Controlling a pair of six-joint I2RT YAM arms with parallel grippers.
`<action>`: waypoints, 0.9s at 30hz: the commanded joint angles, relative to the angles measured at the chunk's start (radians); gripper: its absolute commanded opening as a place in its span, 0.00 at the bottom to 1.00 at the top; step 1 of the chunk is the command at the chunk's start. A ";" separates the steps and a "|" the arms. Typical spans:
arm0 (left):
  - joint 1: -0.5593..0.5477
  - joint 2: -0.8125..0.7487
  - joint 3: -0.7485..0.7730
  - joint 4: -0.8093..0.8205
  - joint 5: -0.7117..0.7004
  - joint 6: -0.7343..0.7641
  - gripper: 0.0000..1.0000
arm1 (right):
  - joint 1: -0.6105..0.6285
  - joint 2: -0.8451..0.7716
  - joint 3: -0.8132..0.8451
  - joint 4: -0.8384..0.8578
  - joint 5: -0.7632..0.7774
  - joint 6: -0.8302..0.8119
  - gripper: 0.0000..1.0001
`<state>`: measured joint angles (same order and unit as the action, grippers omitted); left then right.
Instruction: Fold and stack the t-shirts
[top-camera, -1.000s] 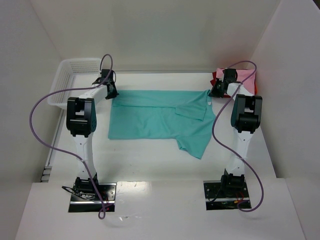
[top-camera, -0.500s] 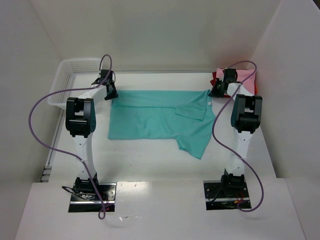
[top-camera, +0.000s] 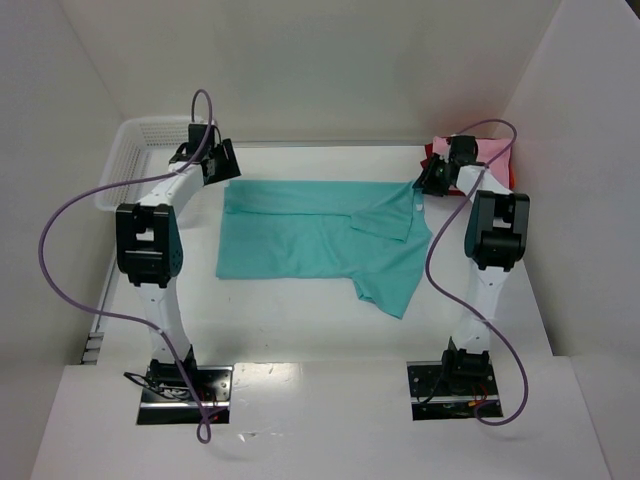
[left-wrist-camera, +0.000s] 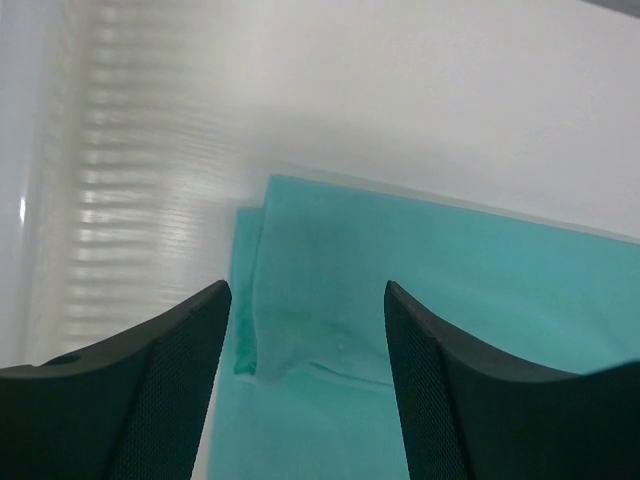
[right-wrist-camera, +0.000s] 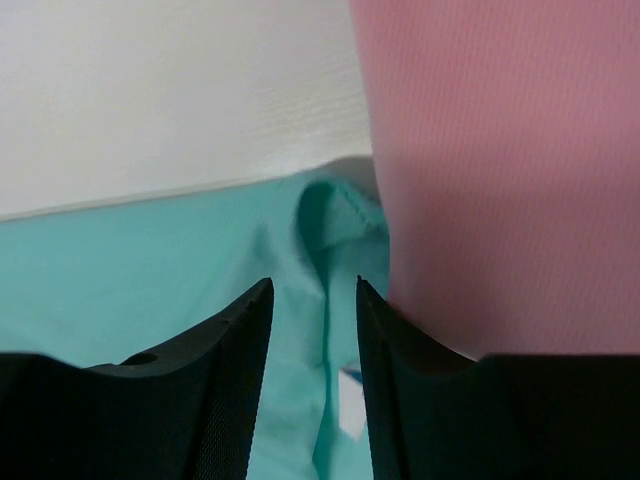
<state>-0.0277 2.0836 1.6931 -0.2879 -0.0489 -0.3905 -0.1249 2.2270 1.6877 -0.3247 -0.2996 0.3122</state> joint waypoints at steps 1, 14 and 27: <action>-0.002 -0.098 -0.067 0.035 0.069 0.024 0.71 | -0.007 -0.136 -0.062 -0.002 -0.013 -0.016 0.45; -0.041 -0.129 -0.224 0.024 0.107 0.033 0.69 | 0.002 -0.187 -0.248 0.007 -0.015 -0.016 0.40; -0.041 -0.079 -0.214 0.006 0.087 0.051 0.59 | 0.021 -0.264 -0.280 0.027 -0.015 0.027 0.40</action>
<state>-0.0734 1.9937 1.4654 -0.2871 0.0418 -0.3651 -0.1153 2.0761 1.4231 -0.3057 -0.3149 0.3220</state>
